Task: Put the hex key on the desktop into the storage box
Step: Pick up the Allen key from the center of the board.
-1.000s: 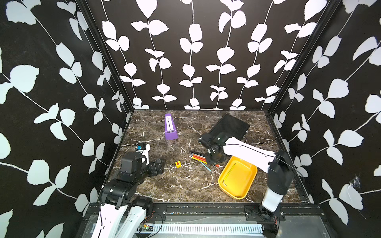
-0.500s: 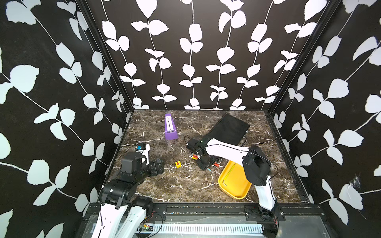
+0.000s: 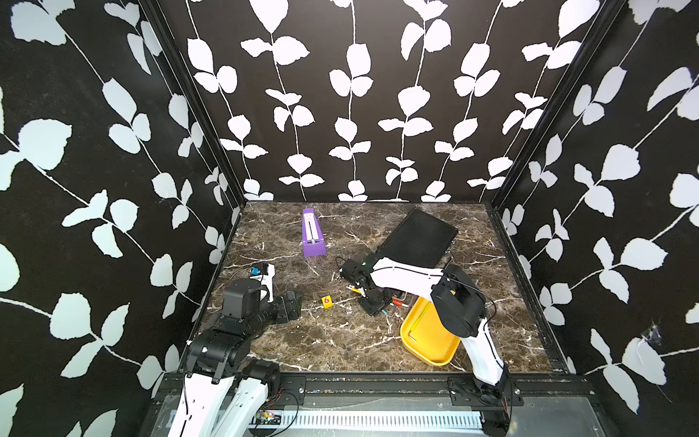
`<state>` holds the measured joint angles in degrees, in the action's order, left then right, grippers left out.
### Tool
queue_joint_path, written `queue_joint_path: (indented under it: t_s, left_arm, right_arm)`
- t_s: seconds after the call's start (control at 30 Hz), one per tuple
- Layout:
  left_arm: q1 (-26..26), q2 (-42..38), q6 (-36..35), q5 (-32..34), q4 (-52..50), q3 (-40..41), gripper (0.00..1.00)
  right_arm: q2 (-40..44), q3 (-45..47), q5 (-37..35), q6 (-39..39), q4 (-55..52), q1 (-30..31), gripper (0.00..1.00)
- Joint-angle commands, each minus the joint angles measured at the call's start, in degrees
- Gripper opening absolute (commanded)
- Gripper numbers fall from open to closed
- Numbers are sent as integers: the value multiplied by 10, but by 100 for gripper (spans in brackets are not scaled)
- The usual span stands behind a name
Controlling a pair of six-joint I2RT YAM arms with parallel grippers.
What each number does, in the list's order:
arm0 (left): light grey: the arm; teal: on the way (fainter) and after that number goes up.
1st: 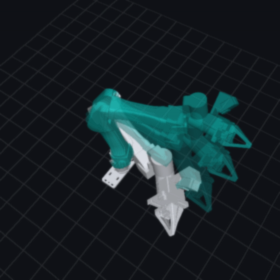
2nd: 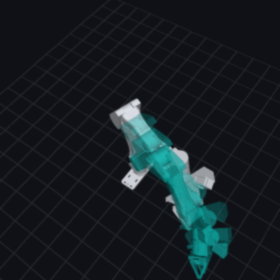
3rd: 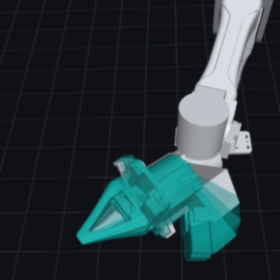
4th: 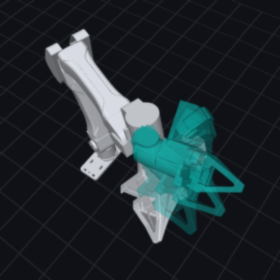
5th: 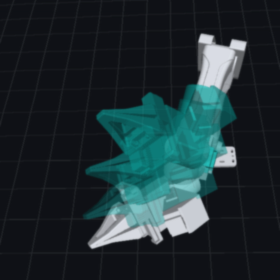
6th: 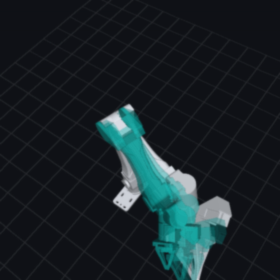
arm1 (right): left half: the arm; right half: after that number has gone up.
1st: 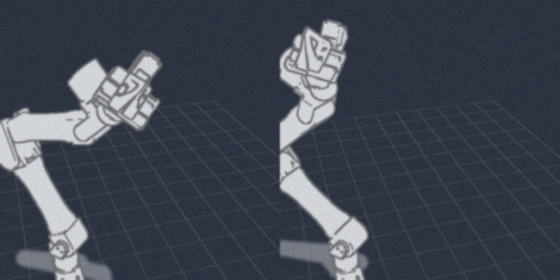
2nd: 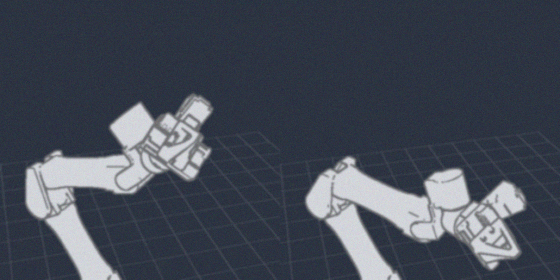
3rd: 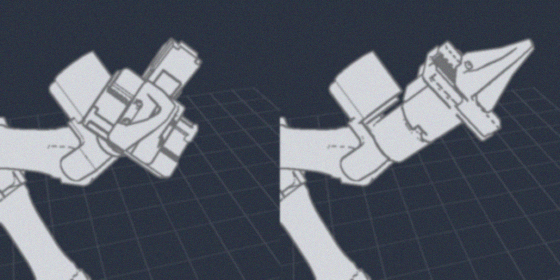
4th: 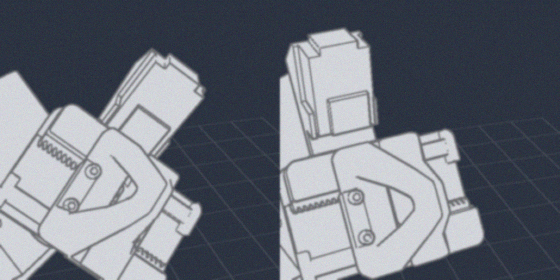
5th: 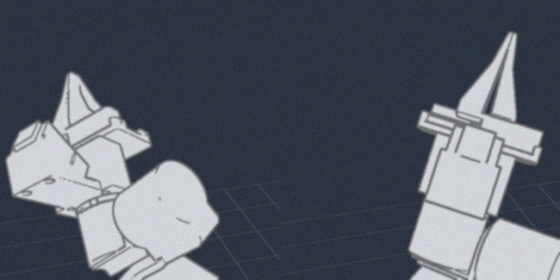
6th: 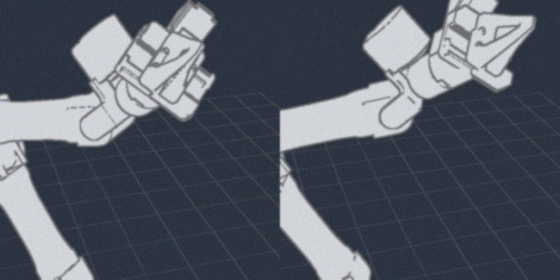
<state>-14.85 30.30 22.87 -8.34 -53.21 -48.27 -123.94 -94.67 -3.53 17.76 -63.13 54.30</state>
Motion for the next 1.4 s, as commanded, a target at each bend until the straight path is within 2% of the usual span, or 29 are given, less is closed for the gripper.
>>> queue_joint_path:
  t_s: [0.0,0.2,0.53,0.73,1.0,1.37]
  left_arm:
    - [-1,2,-3,2,11,5,86]
    - [-2,1,-2,5,11,5,86]
    - [-2,1,-1,6,10,5,86]
    - [-2,1,0,6,11,5,86]
    - [-2,3,-1,6,10,4,86]
    - [-1,3,-1,5,11,5,86]
  right_arm:
    - [-20,-5,14,-18,-3,-6,36]
    - [-33,-7,37,-43,-9,-16,31]
    - [-48,-10,18,-61,-16,-15,14]
    - [-56,-16,15,-63,-16,-14,0]
    - [-48,-41,58,-61,-33,-15,0]
    - [-8,-31,103,-31,-21,-12,0]
